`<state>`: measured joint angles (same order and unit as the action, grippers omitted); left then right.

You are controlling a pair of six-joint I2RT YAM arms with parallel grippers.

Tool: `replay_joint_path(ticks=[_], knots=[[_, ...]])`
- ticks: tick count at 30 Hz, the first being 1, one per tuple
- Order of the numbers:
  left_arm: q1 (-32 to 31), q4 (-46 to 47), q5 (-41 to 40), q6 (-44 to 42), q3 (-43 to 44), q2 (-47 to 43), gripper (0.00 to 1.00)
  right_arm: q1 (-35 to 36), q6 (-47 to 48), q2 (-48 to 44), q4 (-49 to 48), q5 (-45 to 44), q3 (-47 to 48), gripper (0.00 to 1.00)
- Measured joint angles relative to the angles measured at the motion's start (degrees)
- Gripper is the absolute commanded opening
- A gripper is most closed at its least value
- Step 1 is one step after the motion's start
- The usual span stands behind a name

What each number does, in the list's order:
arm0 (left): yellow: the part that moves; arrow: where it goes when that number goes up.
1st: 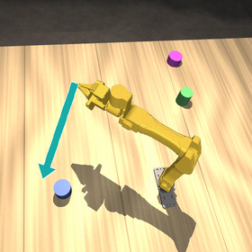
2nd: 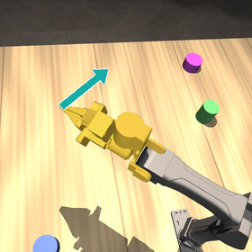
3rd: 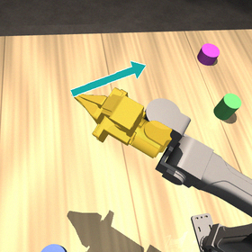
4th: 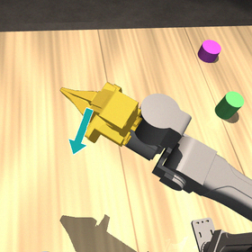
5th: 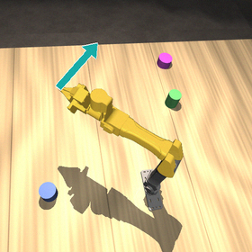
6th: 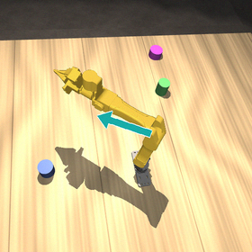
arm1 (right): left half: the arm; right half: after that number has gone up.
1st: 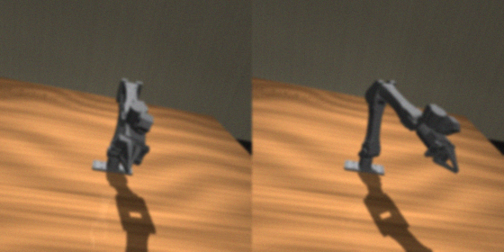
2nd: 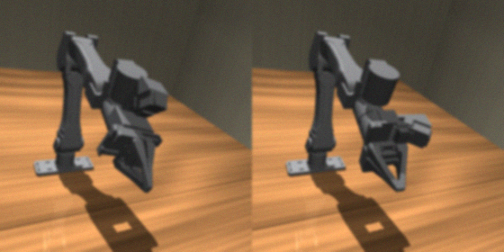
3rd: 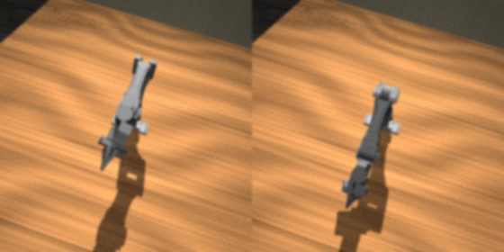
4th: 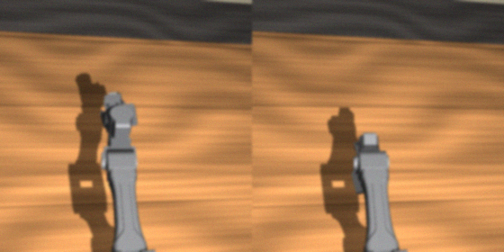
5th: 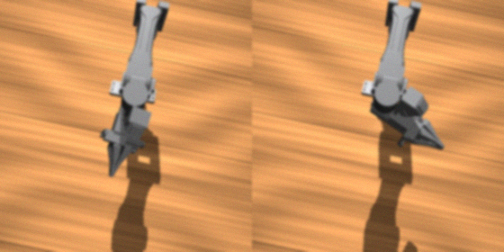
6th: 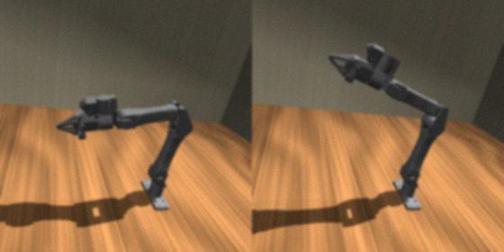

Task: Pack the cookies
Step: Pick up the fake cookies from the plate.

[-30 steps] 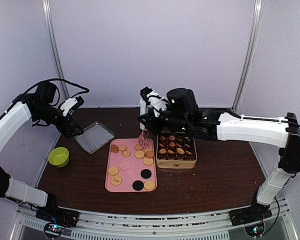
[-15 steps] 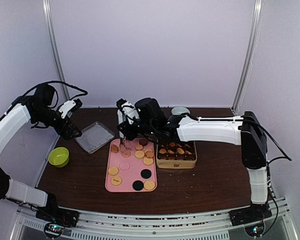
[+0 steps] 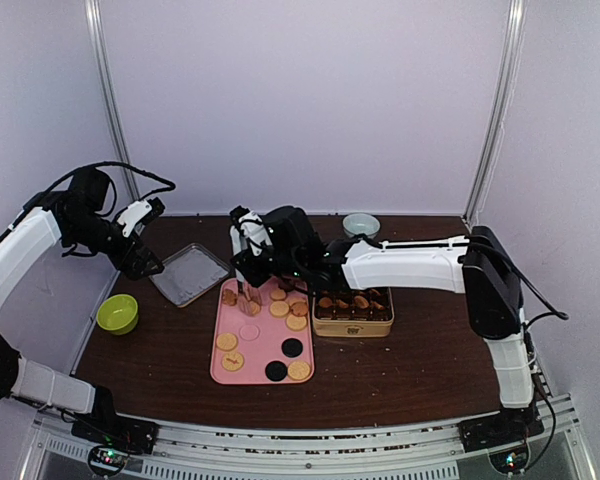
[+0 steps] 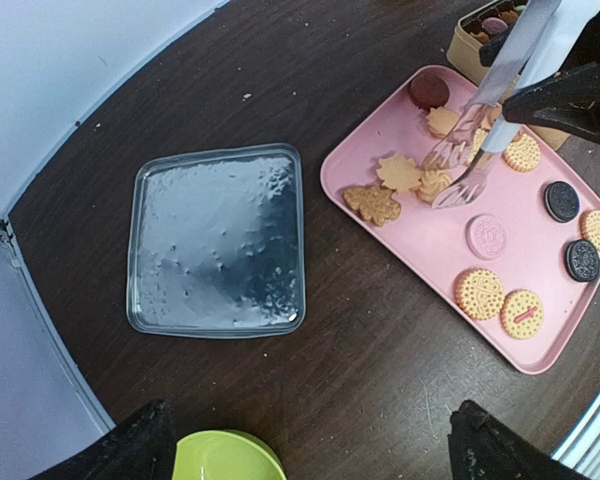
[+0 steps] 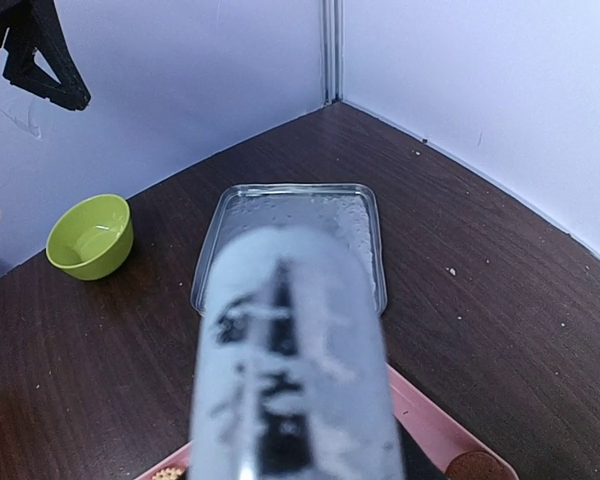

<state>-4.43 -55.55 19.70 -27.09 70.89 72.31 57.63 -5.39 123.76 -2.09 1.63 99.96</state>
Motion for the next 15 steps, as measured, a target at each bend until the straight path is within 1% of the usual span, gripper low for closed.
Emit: replay_joint_path(ticks=[9, 15], knots=[[0.0, 0.0, 0.1, 0.0, 0.0, 0.0, 0.98, 0.3, 0.4, -0.5, -2.5, -1.9, -2.0, 0.37], [0.0, 0.0, 0.4, 0.0, 0.0, 0.0, 0.98, 1.6, 2.7, -2.9, -3.0, -6.1, -6.2, 0.37]])
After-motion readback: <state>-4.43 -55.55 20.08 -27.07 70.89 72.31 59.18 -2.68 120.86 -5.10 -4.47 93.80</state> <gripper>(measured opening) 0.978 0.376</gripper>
